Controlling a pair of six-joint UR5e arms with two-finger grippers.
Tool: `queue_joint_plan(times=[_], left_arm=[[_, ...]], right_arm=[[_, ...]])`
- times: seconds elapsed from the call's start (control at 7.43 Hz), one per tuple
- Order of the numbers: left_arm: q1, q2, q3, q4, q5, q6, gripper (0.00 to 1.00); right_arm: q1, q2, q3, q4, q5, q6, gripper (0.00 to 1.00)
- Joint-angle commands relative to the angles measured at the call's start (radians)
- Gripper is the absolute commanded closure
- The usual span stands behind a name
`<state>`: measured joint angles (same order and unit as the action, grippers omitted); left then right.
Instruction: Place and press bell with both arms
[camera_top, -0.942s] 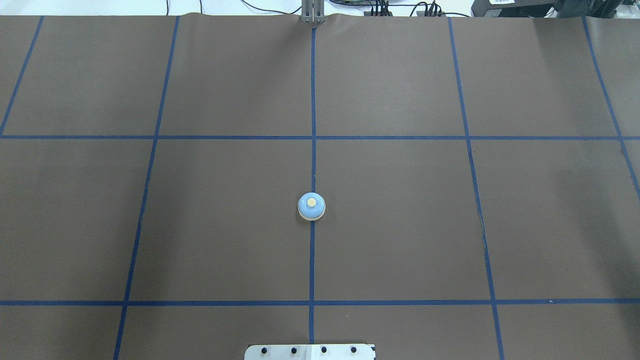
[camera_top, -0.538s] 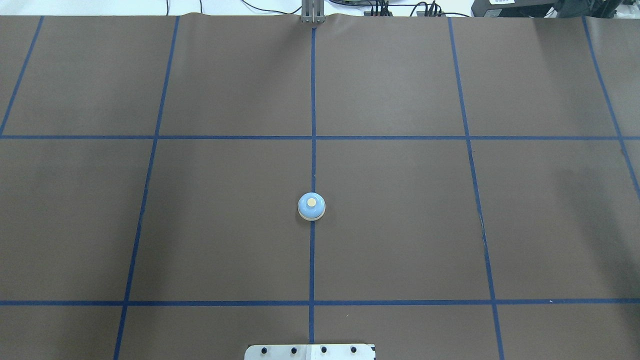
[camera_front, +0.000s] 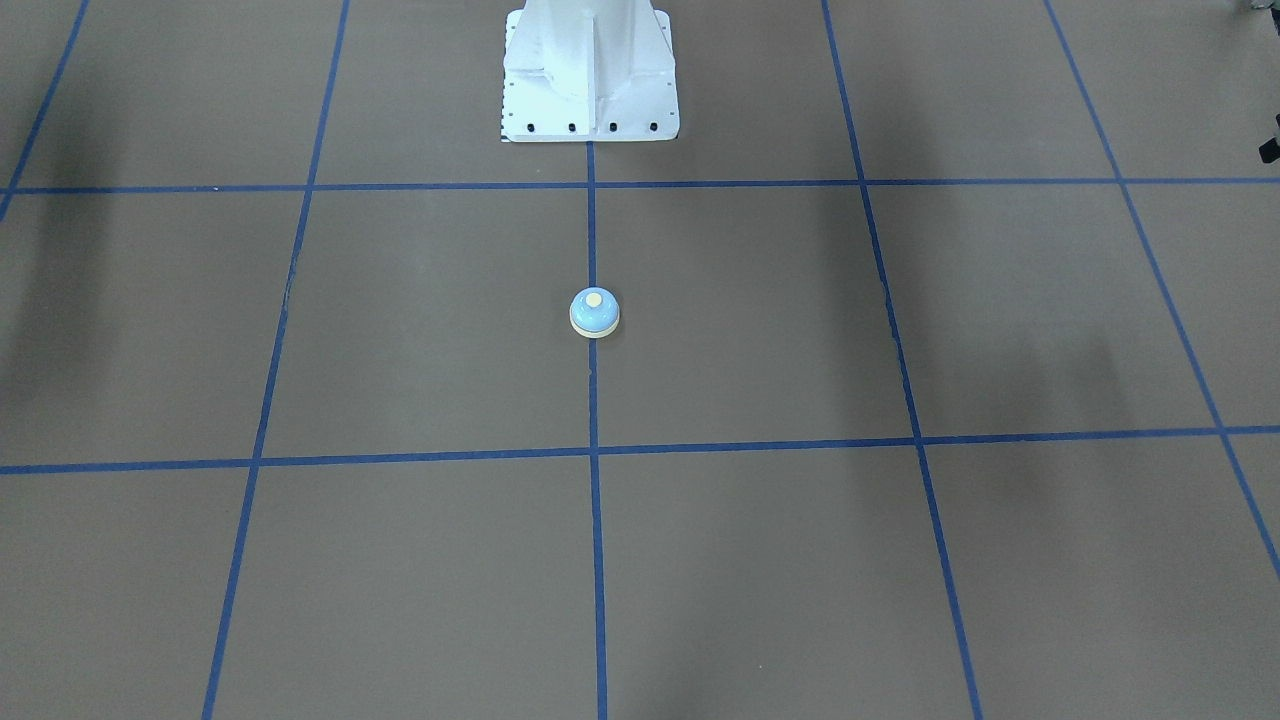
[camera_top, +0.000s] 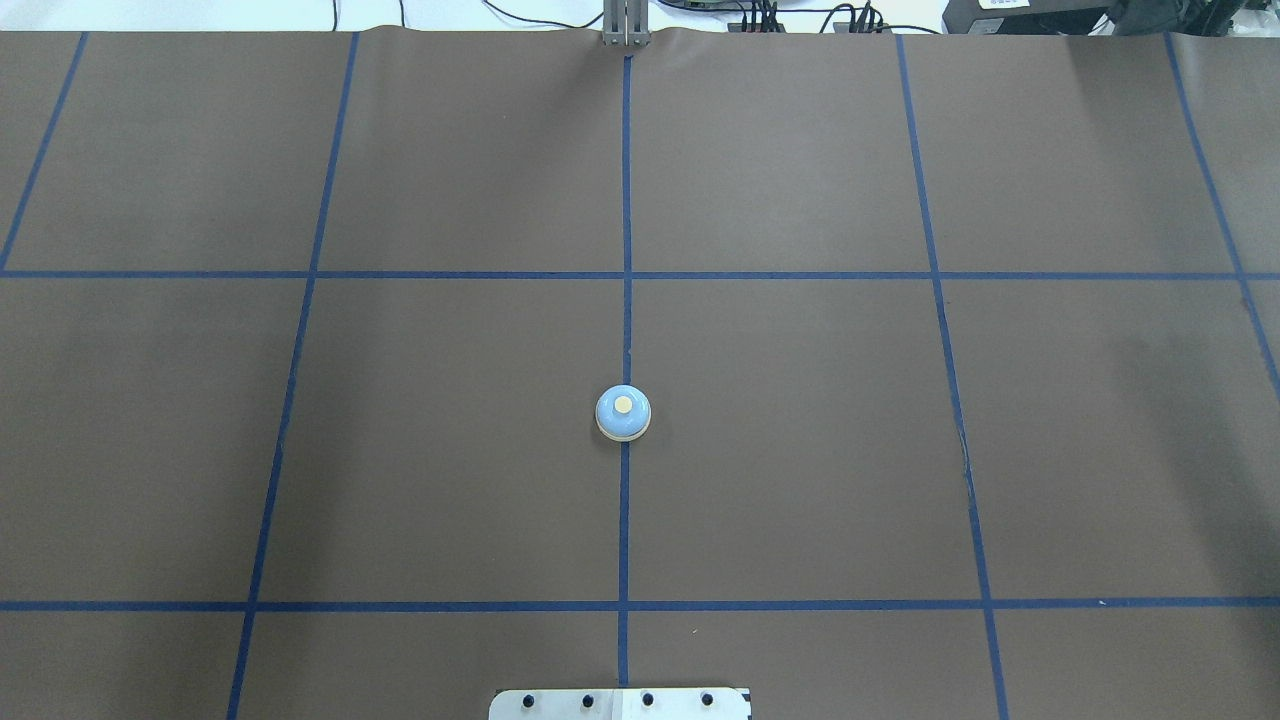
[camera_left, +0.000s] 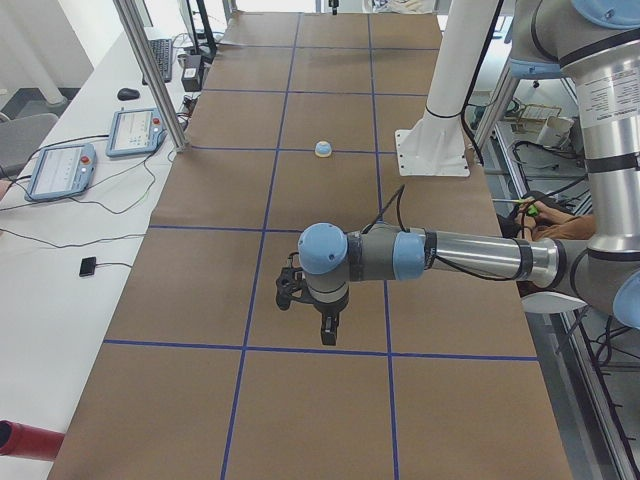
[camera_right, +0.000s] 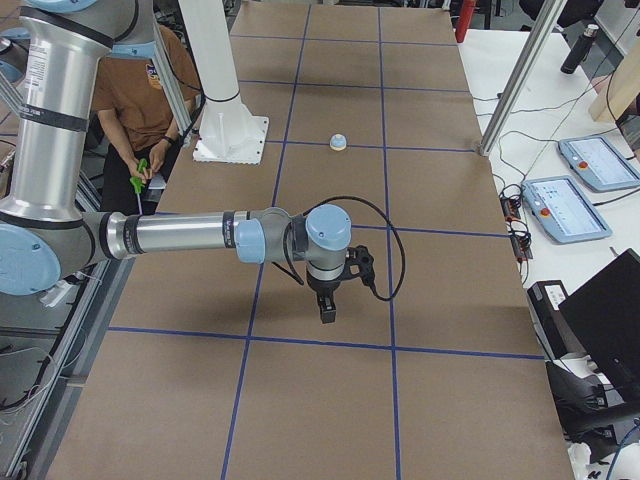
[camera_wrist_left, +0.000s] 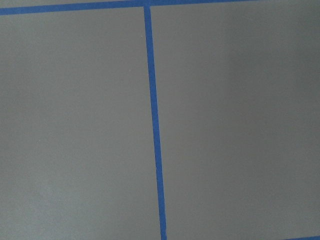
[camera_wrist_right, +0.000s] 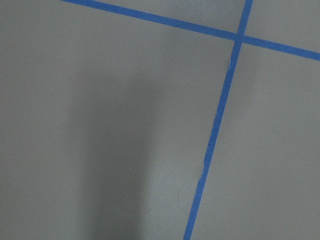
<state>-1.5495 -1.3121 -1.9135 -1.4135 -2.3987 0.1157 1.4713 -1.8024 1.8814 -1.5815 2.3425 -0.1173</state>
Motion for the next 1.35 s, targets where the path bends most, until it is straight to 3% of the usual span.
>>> queue_joint_plan(times=[0.0, 1.21], left_arm=[[0.0, 0.001, 0.002, -0.001, 0.021, 0.001, 0.0], [-0.001, 0.002, -0.002, -0.004, 0.036, 0.002, 0.0]], right_arm=[[0.003, -0.002, 0.002, 0.001, -0.011, -0.002, 0.0], [0.02, -0.009, 0.007, 0.008, -0.025, -0.001, 0.0]])
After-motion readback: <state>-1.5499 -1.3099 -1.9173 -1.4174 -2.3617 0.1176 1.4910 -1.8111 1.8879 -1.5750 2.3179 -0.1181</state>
